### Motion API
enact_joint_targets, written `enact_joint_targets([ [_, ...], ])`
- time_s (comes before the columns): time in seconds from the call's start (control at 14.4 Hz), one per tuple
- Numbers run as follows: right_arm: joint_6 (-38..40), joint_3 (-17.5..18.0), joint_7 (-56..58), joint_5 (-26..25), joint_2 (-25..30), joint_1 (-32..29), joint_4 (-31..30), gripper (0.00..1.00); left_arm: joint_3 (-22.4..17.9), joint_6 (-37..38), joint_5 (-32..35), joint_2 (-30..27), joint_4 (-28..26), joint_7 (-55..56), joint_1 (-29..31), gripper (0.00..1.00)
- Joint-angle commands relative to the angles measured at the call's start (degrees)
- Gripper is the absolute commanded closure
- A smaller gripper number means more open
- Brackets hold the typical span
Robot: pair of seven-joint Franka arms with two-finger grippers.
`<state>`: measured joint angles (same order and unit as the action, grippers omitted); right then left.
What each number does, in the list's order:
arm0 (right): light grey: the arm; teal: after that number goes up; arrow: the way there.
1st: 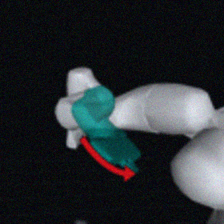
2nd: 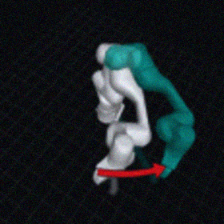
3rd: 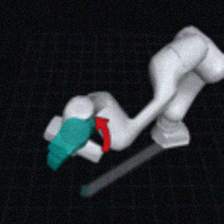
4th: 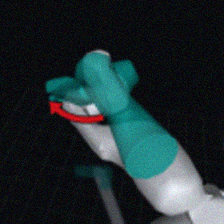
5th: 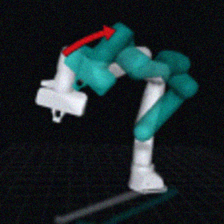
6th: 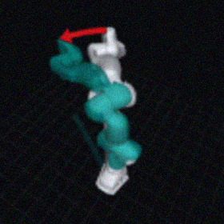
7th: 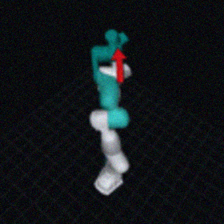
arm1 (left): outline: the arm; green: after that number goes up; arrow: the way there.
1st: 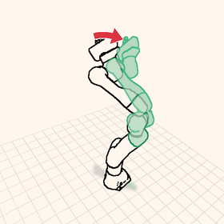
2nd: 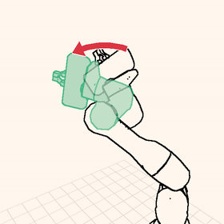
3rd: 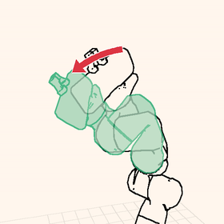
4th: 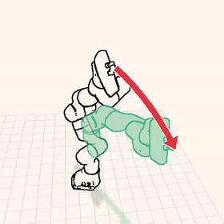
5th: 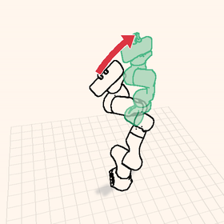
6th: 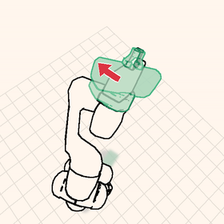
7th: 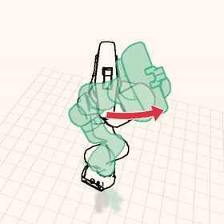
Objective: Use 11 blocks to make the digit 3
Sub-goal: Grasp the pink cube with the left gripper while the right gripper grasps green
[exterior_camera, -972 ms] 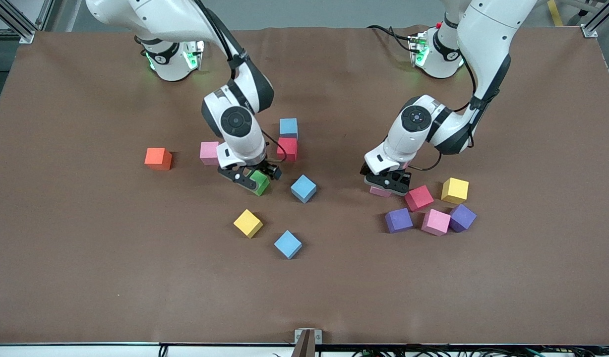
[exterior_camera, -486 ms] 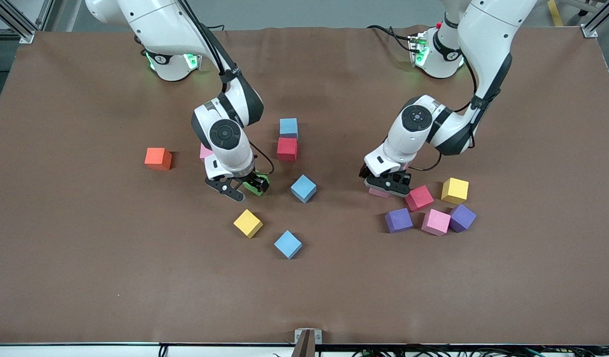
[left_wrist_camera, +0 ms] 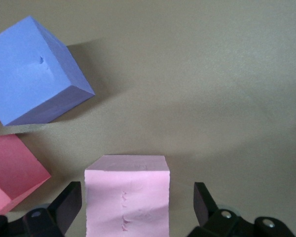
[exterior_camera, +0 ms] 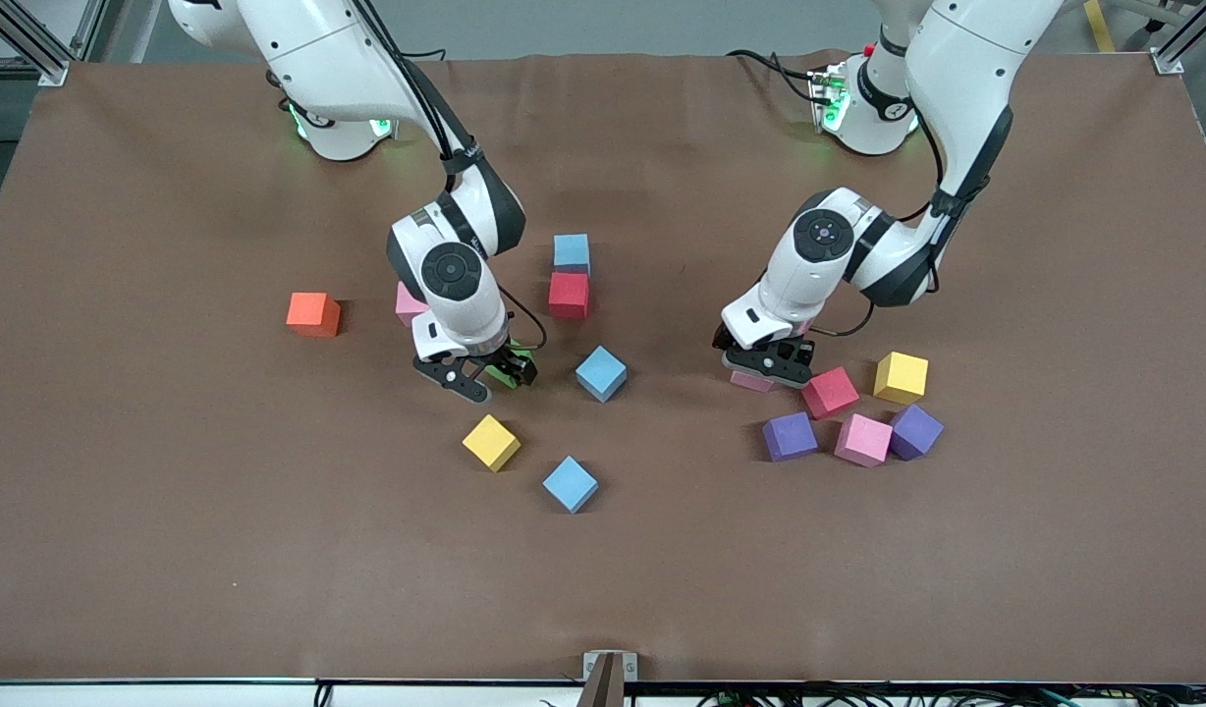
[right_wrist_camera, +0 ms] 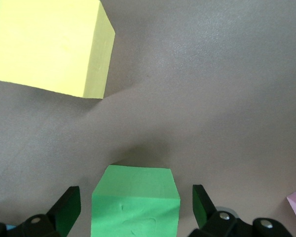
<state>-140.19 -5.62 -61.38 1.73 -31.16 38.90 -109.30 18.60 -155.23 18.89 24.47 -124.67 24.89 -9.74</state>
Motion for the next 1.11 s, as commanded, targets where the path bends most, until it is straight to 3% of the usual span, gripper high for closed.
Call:
enact_joint_targets([
  [0.0, -0.96, 0.35, -0.23, -0.68, -0.22, 0.13, -0.39, 0.1, 0.21, 0.54, 1.5, 0.4, -0.22, 1.39, -0.02, 0.0],
  [0.21, -0.7, 0.52, -0.23, -0.5, -0.13, 0.57, -0.39, 0.56, 0.12, 0.45, 1.5, 0.92, -0.22, 1.48, -0.02, 0.0],
  [0.28, -0.35, 0.61, -0.14, -0.5, -0.13, 0.57, -0.31, 0.78, 0.12, 0.45, 1.5, 1.1, -0.22, 1.48, -0.02, 0.0],
  [0.35, -0.78, 1.05, 0.82, -0.5, -0.13, 0.65, -0.13, 0.95, 0.12, 0.54, 1.5, 1.28, -0.22, 1.48, -0.02, 0.0],
  [0.49, -0.79, 2.19, 4.92, -0.76, -0.13, 2.4, 0.92, 0.98, 0.12, 0.45, 1.5, 1.54, -0.22, 1.48, -0.02, 0.02],
  [0.76, -0.08, 2.28, 24.1, -0.41, 0.05, 4.51, 2.85, 0.98, 0.12, 0.45, 1.59, 1.98, -0.05, 1.65, 0.07, 0.45],
  [0.9, 0.01, 2.28, 24.38, -0.41, -0.04, 5.75, 3.3, 0.99, 0.12, 0.45, 1.59, 1.9, 0.04, 7.15, -0.1, 0.55],
  [1.04, 0.01, 2.28, 24.38, -0.41, -0.04, 6.1, 3.21, 0.99, 0.21, 0.45, 2.02, 1.54, 0.22, 14.72, -0.54, 0.59],
])
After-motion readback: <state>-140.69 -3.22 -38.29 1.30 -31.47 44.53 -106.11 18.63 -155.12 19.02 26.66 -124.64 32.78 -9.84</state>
